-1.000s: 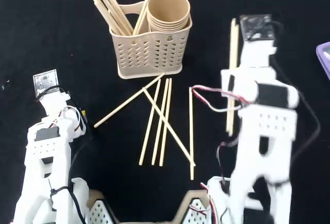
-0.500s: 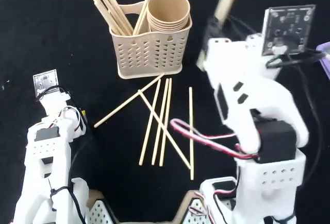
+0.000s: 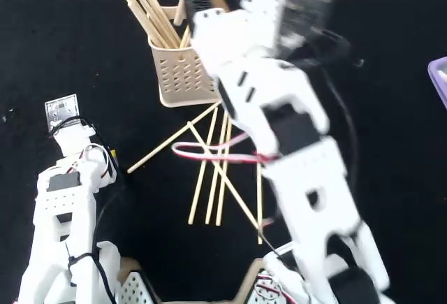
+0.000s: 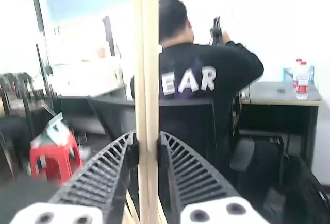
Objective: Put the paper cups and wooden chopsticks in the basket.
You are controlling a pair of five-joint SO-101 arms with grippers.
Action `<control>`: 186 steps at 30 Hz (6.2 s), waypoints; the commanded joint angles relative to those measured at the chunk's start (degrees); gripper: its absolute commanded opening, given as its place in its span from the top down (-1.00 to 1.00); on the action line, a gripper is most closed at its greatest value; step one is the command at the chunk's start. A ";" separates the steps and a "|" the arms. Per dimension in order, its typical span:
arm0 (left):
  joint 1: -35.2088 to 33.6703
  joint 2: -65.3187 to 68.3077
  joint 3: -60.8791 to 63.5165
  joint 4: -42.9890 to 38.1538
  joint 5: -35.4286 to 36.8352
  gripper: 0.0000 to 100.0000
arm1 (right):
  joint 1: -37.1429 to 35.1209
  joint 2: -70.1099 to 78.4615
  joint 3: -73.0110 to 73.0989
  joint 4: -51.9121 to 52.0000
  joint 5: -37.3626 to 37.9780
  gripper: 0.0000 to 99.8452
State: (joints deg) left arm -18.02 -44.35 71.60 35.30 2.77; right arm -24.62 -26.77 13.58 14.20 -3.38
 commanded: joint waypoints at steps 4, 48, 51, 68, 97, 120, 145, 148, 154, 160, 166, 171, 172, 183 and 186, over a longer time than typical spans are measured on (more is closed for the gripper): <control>-0.40 0.09 -1.45 -0.97 0.44 0.66 | -0.88 12.53 -4.79 -2.55 3.25 0.98; -0.40 0.09 -1.45 -0.97 0.44 0.66 | -3.60 13.32 -40.22 55.91 2.99 0.63; -0.40 0.09 -1.45 -0.97 0.44 0.66 | -3.60 11.47 -40.22 62.33 3.16 0.63; -0.40 0.09 -1.36 -0.97 0.44 0.66 | -3.60 7.25 2.86 65.58 6.51 0.63; -0.31 0.09 -1.36 -0.97 0.44 0.66 | -2.11 0.40 45.93 42.73 22.24 0.80; -0.31 0.09 -1.63 -0.97 0.44 0.66 | -2.73 -9.98 48.22 49.32 24.70 0.52; -0.40 0.09 -1.36 -0.97 0.44 0.66 | -1.58 -11.03 49.63 46.24 26.64 0.98; -0.40 0.09 -1.36 -0.97 0.44 0.66 | 4.31 -18.86 45.32 53.80 26.73 0.98; -0.40 0.09 -1.36 -0.97 0.44 0.66 | 17.93 -27.47 46.46 59.43 26.73 0.98; -0.40 0.09 -1.36 -0.97 0.44 0.66 | 24.62 -27.38 49.54 56.97 26.73 0.98; -0.40 0.09 -1.36 -0.97 0.44 0.66 | 24.44 -24.22 53.58 48.70 26.29 0.98; -0.40 0.09 -1.36 -0.97 0.44 0.66 | 25.41 -15.34 52.09 47.56 26.20 0.98; -0.40 0.09 -1.36 -0.97 0.44 0.66 | 25.93 -13.85 51.21 47.56 26.20 0.98; -0.40 0.09 -1.45 -0.97 0.44 0.66 | 23.82 -9.19 46.73 52.04 26.46 0.45; -0.40 0.09 -1.45 -0.97 0.44 0.66 | 20.13 -9.19 45.49 51.96 26.20 0.45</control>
State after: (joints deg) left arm -18.02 -44.35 71.60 35.30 2.77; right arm -1.05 -35.74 62.37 65.98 22.81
